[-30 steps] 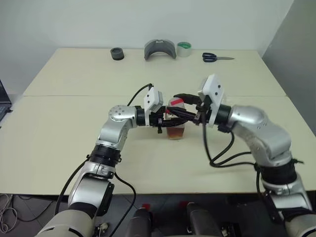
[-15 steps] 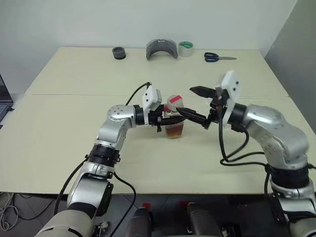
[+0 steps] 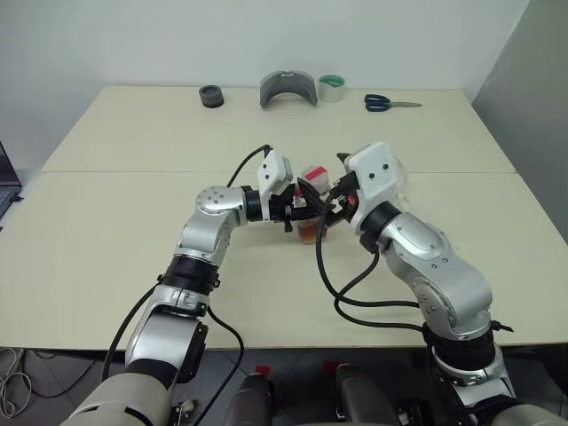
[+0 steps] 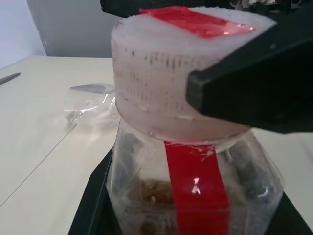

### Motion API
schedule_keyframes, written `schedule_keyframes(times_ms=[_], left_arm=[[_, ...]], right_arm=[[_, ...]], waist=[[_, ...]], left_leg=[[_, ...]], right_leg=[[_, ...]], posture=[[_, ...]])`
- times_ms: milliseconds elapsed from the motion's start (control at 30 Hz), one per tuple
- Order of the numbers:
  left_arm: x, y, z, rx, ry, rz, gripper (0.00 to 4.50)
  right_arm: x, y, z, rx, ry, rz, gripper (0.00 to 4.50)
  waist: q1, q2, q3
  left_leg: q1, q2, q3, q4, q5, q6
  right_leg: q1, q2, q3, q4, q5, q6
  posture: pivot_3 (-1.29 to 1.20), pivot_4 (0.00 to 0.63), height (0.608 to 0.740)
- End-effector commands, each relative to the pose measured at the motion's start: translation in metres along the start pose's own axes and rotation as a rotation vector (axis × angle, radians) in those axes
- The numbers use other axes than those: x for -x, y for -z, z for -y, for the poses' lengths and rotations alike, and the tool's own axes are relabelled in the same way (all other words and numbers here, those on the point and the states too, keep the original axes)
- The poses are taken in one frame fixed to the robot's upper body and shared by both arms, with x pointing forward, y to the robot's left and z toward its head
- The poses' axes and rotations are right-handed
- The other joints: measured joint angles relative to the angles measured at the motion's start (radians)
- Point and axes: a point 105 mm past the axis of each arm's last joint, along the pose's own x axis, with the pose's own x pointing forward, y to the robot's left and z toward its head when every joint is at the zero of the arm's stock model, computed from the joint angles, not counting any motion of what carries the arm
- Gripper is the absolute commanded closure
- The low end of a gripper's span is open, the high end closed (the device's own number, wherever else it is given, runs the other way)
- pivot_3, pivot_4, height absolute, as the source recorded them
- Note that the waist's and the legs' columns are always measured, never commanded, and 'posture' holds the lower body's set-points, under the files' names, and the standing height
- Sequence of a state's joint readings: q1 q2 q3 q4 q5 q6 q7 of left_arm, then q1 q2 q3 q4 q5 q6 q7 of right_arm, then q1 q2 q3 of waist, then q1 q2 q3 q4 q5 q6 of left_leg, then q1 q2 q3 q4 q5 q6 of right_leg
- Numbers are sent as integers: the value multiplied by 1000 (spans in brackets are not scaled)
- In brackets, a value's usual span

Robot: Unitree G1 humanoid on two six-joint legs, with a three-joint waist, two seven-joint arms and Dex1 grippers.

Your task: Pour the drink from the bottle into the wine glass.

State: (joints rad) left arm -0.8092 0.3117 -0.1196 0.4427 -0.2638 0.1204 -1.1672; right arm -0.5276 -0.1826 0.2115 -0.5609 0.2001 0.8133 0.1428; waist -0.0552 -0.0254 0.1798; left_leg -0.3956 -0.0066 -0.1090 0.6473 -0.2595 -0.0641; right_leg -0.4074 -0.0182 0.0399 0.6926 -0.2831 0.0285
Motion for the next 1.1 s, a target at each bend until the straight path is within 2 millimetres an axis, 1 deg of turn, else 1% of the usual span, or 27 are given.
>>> schedule_keyframes(times_ms=[33, 100, 133, 267, 300, 333, 367, 400, 467, 500, 567, 600, 667, 767, 800, 833, 900, 967, 1033, 1100], left_arm=[[-3, -18, -3, -74, 9, 34, 2767], [-2, -18, -3, -76, 7, 32, 2767], [-2, -18, -3, -76, 6, 32, 2767], [-2, -16, -2, -78, 9, 29, 2767], [-2, -16, -2, -78, 13, 27, 2767], [-1, -16, -2, -78, 15, 25, 2768], [-1, -16, -1, -77, 18, 25, 2775], [0, -16, 0, -77, 33, 21, 2776], [2, -17, 2, -79, 61, 13, 2778], [3, -17, 3, -80, 74, 10, 2785], [7, -21, 2, -84, 89, 10, 2788], [9, -22, 2, -85, 91, 12, 2791], [10, -24, 1, -86, 92, 13, 2794], [9, -24, 1, -89, 93, 15, 2796], [9, -24, 1, -90, 90, 19, 2802], [8, -24, 1, -90, 85, 25, 2806], [8, -24, 2, -90, 80, 30, 2808], [8, -24, 3, -90, 78, 32, 2808], [8, -24, 4, -91, 75, 34, 2808], [9, -24, 4, -92, 69, 36, 2808]], right_arm=[[0, -15, 2, 4, 17, 58, 173], [0, -14, -2, -2, -2, 53, 639], [0, -14, -3, -1, -13, 52, 942], [0, -14, -7, -10, -39, 55, 2360], [1, -14, -9, -12, -61, 59, 2632], [0, -16, -11, -2, -93, 70, 2644], [1, -19, -15, 13, -142, 91, 2644], [1, -20, -21, 44, -234, 104, 2644], [3, -20, -26, 80, -382, 116, 2644], [4, -20, -26, 82, -461, 118, 2644], [6, -13, -22, 45, -653, 60, 2644], [6, -10, -17, 33, -716, 25, 2644], [6, -7, -11, 18, -775, -8, 2644], [1, -11, -2, 5, -756, -1, 2644], [-1, -13, 5, 17, -707, 5, 2644], [-1, -15, 9, 24, -675, 15, 1877], [3, -21, 15, 40, -615, 44, 1286], [10, -29, 14, 39, -587, 76, 561], [18, -37, 11, 24, -568, 107, 548], [27, -41, 0, 23, -551, 133, 548]], waist=[[0, 0, 0], [-1, 0, 0], [-1, 0, 0], [-1, 0, 0], [-1, 0, 0], [-1, 0, 0], [-1, 0, 0], [-1, 0, 0], [-2, 0, 0], [-3, 0, 0], [-4, 0, 0], [-4, 0, 0], [-3, 0, 0], [-4, 0, 0], [-4, 0, 0], [-4, 0, 0], [-2, 0, 0], [-1, 0, 0], [1, 0, 0], [0, 0, 0]], left_leg=[[0, 0, 0, 0, 0, 0], [0, 0, 0, 0, 0, 0], [0, 0, 0, 0, 0, 0], [0, 0, 0, 0, 0, 0], [0, 0, 0, 0, 0, 0], [0, 0, 0, 0, 0, 0], [0, 0, 0, 0, 0, 0], [0, 0, 0, 0, 0, 0], [0, 0, 0, 0, 0, 0], [0, 0, 0, 0, 0, 0], [1, 0, 0, 0, 0, 0], [1, 0, 1, 0, 0, 1], [2, 0, 1, 0, 0, 1], [1, 0, 0, -1, 0, 1], [1, 0, 0, -1, 0, 1], [1, 0, 0, 0, 0, 1], [1, 0, 0, 0, 0, 1], [0, 0, 0, 0, 0, 0], [-1, 0, 0, 0, 0, 0], [-1, 0, 0, 0, 0, 0]], right_leg=[[0, 0, 0, 0, 0, 0], [0, 0, 0, 0, 0, 0], [0, 0, 0, 0, 0, 0], [0, 0, 0, 0, 0, 0], [0, 0, 0, 0, 0, 0], [0, 0, 0, 0, 0, 0], [0, 0, 0, 0, 0, 0], [0, 0, 0, 0, 0, 0], [0, 0, 0, 0, 0, 0], [0, 0, 0, 0, 0, 0], [0, 1, 0, 0, 0, 0], [1, 1, 0, 0, 0, 0], [1, 1, -1, 0, 0, 0], [1, 1, 0, -1, 0, 0], [1, 1, 0, -1, 0, 0], [1, 0, 0, -1, 0, 0], [1, 0, 0, -1, 0, 0], [1, 0, -1, -1, 0, 0], [0, -1, -1, -1, 0, 0], [0, -1, -1, -1, 0, 0]], posture=[[0, 150, 740], [0, 150, 740], [0, 150, 740], [0, 150, 740], [0, 150, 740], [0, 150, 740], [0, 150, 740], [0, 150, 740], [0, 150, 740], [0, 150, 740], [0, 150, 740], [0, 150, 740], [0, 150, 740], [0, 150, 740], [0, 150, 740], [0, 150, 740], [0, 150, 740], [0, 150, 740], [0, 150, 740], [0, 150, 740]])
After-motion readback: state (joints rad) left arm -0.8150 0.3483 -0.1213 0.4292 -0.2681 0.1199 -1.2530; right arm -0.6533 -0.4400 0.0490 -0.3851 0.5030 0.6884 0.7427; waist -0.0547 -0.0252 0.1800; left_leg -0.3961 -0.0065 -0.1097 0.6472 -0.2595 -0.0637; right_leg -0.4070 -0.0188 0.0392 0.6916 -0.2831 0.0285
